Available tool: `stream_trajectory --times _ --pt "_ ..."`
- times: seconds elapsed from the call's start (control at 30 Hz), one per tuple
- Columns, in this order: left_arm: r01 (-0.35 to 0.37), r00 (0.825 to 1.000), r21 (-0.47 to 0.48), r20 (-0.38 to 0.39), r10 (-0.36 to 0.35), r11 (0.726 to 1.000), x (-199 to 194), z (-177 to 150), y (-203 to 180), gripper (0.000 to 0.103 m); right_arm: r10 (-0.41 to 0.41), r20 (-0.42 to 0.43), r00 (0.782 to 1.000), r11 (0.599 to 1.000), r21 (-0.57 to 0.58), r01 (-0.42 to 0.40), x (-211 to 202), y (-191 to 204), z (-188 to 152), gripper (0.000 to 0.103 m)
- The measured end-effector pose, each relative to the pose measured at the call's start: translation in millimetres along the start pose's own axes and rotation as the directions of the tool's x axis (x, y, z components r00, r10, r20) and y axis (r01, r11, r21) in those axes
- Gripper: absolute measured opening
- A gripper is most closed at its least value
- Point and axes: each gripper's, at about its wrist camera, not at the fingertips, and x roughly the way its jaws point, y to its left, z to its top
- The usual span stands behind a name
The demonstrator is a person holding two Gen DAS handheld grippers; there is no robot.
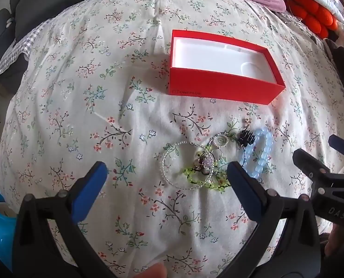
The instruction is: Organize jewelry
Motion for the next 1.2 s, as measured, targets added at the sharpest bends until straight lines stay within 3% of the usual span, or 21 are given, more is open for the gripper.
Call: stream_trajectory --times 0.6,1.0,1.2 --pt "0.013 0.999 -0.014 0.042 -0.012 1.0 -9.9 1.4 -0.4 0.103 -0.001 -0.001 1.0 1.0 -0.005 0.001 -0.4 -1.5 -0.7 0.103" --pt "0.02 0.999 -0.017 -0.045 -0.02 1.0 -4.3 1.3 -2.9 0.103 0.0 -0.005 1.0 1.0 -0.01 0.0 0.9 -0.2 -1.2 0.103" --pt "0.013 1.0 -0.014 -0.025 -0.014 1.0 -4.7 0.8 -2.7 0.103 0.001 -0.006 1.0 1.0 -0.01 -0.001 1.0 -0.2 -1.2 0.103"
